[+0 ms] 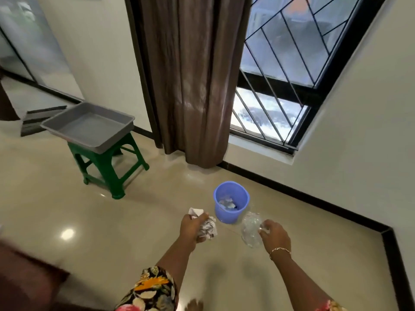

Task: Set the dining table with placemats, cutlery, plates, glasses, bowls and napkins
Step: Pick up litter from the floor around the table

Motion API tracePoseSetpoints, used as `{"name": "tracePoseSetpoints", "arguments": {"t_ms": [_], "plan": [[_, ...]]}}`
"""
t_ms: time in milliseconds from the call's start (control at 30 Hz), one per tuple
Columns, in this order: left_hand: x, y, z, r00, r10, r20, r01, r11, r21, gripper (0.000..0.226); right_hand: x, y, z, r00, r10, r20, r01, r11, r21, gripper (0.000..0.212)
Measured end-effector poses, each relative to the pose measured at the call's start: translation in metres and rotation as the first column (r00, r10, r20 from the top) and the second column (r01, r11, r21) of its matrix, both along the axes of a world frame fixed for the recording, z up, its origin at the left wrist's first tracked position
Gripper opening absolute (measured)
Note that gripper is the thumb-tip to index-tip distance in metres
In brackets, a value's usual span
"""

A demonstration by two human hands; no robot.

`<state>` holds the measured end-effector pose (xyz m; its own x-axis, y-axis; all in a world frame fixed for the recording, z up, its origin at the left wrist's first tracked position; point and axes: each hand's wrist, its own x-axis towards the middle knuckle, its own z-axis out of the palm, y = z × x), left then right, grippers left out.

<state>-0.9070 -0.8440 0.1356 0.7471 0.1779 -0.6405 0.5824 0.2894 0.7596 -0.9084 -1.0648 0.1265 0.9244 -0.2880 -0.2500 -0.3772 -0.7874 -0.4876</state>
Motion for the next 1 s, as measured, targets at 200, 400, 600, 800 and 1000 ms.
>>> {"name": "tracePoseSetpoints", "arguments": {"t_ms": [200, 400, 600, 800, 1000], "plan": [[0.131, -0.009, -0.019, 0.997, -0.041, -0.069, 0.045, 0.998, 0.046, 0.025, 0.129, -0.005, -0.025, 0.998, -0.050, -0.041, 0.052, 0.998, 0.045, 0.024], [0.234, -0.037, -0.061, 0.989, -0.073, -0.130, 0.089, 0.988, 0.124, 0.012, 0.247, -0.019, -0.080, 0.989, -0.077, -0.127, 0.086, 0.994, 0.072, 0.021], [0.311, -0.060, -0.103, 0.966, -0.053, -0.252, 0.089, 0.987, 0.132, 0.021, 0.345, -0.033, -0.136, 0.967, -0.036, -0.251, 0.057, 0.995, 0.077, 0.022], [0.367, -0.076, -0.154, 0.926, -0.079, -0.369, 0.143, 0.978, 0.149, 0.022, 0.416, -0.043, -0.199, 0.920, 0.051, -0.389, -0.012, 0.995, 0.102, 0.032], [0.403, -0.089, -0.192, 0.914, -0.118, -0.388, 0.188, 0.971, 0.148, 0.044, 0.449, -0.055, -0.234, 0.870, 0.126, -0.476, -0.067, 0.988, 0.138, 0.043]]}}
